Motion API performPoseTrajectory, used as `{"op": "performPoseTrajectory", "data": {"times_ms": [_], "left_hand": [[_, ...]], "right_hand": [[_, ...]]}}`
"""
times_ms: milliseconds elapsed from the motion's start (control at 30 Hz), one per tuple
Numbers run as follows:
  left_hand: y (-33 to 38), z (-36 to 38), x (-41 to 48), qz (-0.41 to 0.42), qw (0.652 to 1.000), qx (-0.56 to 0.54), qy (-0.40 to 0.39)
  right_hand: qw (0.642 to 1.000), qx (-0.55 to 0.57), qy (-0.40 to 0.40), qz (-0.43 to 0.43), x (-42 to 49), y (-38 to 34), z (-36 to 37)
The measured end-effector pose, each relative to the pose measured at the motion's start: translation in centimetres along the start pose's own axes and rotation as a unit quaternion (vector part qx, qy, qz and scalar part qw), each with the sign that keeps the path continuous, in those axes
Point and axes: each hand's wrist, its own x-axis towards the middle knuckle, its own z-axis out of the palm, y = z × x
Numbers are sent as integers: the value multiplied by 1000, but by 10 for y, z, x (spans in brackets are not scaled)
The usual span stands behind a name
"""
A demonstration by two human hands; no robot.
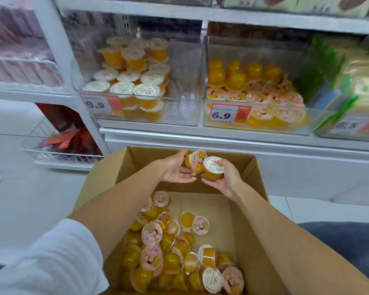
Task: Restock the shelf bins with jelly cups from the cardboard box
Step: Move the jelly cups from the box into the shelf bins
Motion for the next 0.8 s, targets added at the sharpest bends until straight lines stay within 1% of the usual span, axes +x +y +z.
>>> {"op": "performPoseTrajectory", "data": {"times_ms": [100, 200, 267, 367, 433, 500, 533, 600, 667, 733, 800], "left_hand": [[30, -9, -49, 45, 998, 44, -4], [58, -21, -85, 107, 992, 69, -3], [78, -29, -106, 175, 982, 71, 28], [113, -45, -133, 272, 954, 71, 106], [137, -58, -144, 325, 930, 54, 163], [161, -75, -143, 355, 912, 27, 202], [171, -83, -138, 361, 906, 18, 219], [187, -100, -126, 368, 894, -5, 255], [197, -115, -111, 367, 888, -29, 276], [204, -121, -98, 357, 887, -10, 293], [207, -123, -87, 354, 889, 4, 292]], "right_hand": [[999, 7, -39, -34, -27, -22, 41], [994, -16, -85, -68, -46, -42, 84], [989, -27, -116, -88, -56, -60, 113], [978, -66, -136, -143, -63, -91, 157], [967, -108, -104, -207, -57, -113, 184], [942, -185, -26, -278, -46, -136, 206], [934, -208, 6, -291, -40, -145, 215], [929, -220, 44, -295, -17, -161, 233], [934, -217, 63, -277, 8, -171, 250], [928, -256, 62, -264, 37, -180, 262], [923, -286, 39, -253, 55, -185, 269]]}}
